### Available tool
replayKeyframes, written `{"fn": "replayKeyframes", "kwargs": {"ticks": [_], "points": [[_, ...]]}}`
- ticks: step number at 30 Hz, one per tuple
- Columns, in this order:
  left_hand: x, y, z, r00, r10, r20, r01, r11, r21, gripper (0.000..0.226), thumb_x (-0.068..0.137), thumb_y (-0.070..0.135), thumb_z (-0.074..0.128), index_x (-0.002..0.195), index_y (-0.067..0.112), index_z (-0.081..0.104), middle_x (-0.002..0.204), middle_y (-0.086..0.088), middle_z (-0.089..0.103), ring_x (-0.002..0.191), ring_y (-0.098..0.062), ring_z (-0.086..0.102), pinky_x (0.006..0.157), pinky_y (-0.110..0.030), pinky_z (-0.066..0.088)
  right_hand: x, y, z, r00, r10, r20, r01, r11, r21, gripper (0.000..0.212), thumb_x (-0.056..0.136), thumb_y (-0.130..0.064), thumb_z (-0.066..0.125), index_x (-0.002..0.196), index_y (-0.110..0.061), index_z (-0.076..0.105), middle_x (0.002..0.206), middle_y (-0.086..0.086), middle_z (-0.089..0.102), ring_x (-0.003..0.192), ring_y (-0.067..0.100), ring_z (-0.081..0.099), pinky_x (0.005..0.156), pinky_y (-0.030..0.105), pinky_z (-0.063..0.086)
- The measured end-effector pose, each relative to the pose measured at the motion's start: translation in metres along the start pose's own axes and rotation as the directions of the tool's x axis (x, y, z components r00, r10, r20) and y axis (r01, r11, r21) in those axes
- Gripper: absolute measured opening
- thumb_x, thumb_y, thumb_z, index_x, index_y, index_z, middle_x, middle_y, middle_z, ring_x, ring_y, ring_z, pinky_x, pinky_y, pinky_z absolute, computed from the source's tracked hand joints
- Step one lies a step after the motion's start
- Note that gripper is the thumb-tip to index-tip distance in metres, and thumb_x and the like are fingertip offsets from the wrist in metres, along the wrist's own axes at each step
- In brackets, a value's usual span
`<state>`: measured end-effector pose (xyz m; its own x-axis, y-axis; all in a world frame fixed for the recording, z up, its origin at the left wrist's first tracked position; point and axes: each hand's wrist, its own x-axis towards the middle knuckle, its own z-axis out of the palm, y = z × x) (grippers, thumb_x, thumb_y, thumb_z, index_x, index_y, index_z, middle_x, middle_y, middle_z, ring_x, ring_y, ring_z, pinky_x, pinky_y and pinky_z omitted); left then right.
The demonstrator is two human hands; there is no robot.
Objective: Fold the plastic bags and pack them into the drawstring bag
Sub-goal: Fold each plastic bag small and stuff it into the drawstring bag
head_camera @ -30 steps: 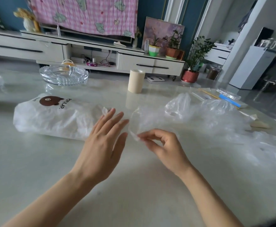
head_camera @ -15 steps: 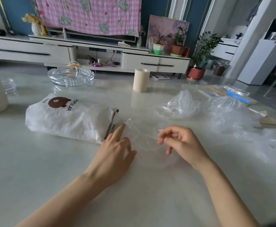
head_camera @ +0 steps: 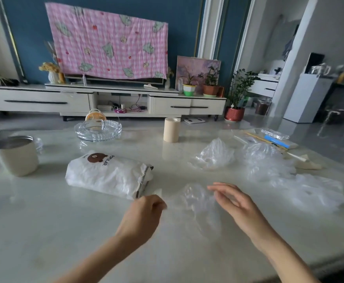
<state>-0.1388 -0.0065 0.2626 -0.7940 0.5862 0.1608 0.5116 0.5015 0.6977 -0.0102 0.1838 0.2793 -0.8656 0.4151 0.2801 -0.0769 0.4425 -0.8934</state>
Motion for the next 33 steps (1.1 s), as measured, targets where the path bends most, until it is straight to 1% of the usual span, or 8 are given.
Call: {"fn": "replayKeyframes", "kwargs": {"ticks": [3,5,9,12,16,22,28,33], "points": [[-0.012,0.013,-0.037,0.918,-0.306,0.251,0.390,0.812,-0.434,0.027,0.088,0.001,0.052,0.069,0.013,0.067,0.049,0.003,0.049,0.038,-0.008,0.039,0.041,-0.017,0.035,-0.040,-0.024,0.009,0.932,0.096,0.350,0.072,0.896,-0.439,0.086,0.053,-0.069,0.073,0.126,-0.059,0.028,0.138,-0.041,0.002,0.128,-0.019,0.007,0.104,0.005,0.014],[-0.019,0.019,-0.058,0.838,-0.334,0.432,0.532,0.675,-0.511,0.022,0.087,-0.002,0.053,0.074,0.007,0.068,0.058,-0.006,0.047,0.038,-0.010,0.038,0.039,-0.016,0.033,-0.052,-0.017,0.028,0.945,-0.065,0.320,0.249,0.779,-0.575,0.063,0.062,-0.059,0.069,0.116,-0.059,0.036,0.138,-0.036,0.001,0.125,-0.012,0.009,0.103,0.007,0.012],[-0.049,0.011,-0.090,0.753,-0.347,0.560,0.629,0.632,-0.454,0.024,0.093,0.001,0.043,0.075,0.007,0.058,0.045,0.002,0.041,0.033,-0.006,0.032,0.034,-0.013,0.029,-0.059,-0.033,0.051,0.987,-0.162,-0.016,0.157,0.972,-0.177,0.008,0.076,-0.032,0.075,0.077,-0.026,0.069,0.090,-0.017,0.070,0.091,-0.006,0.059,0.081,0.005,0.039],[-0.066,-0.007,-0.115,0.732,-0.385,0.561,0.656,0.621,-0.429,0.032,0.095,0.005,0.038,0.068,0.010,0.055,0.041,0.006,0.032,0.029,-0.004,0.024,0.032,-0.012,0.020,-0.049,-0.066,0.054,0.993,0.050,0.109,-0.082,0.948,0.306,0.006,0.079,-0.001,0.066,0.079,-0.007,0.067,0.065,-0.002,0.067,0.064,0.006,0.060,0.061,0.015,0.050],[-0.095,-0.047,-0.138,0.679,-0.562,0.473,0.730,0.446,-0.519,0.043,0.095,0.014,0.044,0.055,0.010,0.060,0.041,0.004,0.034,0.027,-0.007,0.031,0.031,-0.011,0.024,-0.034,-0.067,0.096,0.952,0.238,0.192,-0.275,0.942,0.191,0.003,0.086,-0.015,0.065,0.085,-0.013,0.067,0.075,0.008,0.068,0.069,0.006,0.059,0.066,0.017,0.052],[-0.115,-0.065,-0.146,0.890,-0.218,-0.401,0.234,0.972,-0.010,0.017,0.094,0.012,0.050,0.097,0.012,0.066,0.090,-0.008,0.067,0.083,-0.030,0.063,0.070,-0.030,0.043,-0.013,-0.036,0.142,0.972,0.229,0.043,-0.189,0.883,-0.429,0.033,0.086,-0.031,0.062,0.106,-0.006,0.057,0.100,0.007,0.059,0.093,0.022,0.054,0.072,0.028,0.038],[-0.079,-0.051,-0.101,0.980,-0.049,-0.195,0.072,0.991,0.113,0.027,0.095,0.012,0.044,0.108,0.010,0.068,0.113,-0.001,0.068,0.105,-0.020,0.060,0.082,-0.024,0.043,-0.018,-0.067,0.150,0.950,-0.247,-0.191,0.172,0.924,-0.341,0.020,0.085,-0.006,0.063,0.105,-0.007,0.061,0.099,0.009,0.063,0.083,0.016,0.057,0.075,0.008,0.039],[-0.073,-0.081,-0.072,0.994,-0.086,0.071,0.074,0.984,0.162,0.052,0.094,0.046,0.044,0.138,0.017,0.046,0.145,0.002,0.043,0.136,-0.015,0.036,0.107,-0.025,0.026,-0.028,-0.052,0.184,0.968,-0.106,0.229,0.215,0.823,-0.526,0.043,0.096,-0.030,0.047,0.136,-0.013,0.045,0.139,0.003,0.047,0.131,0.019,0.039,0.104,0.019,0.026]]}}
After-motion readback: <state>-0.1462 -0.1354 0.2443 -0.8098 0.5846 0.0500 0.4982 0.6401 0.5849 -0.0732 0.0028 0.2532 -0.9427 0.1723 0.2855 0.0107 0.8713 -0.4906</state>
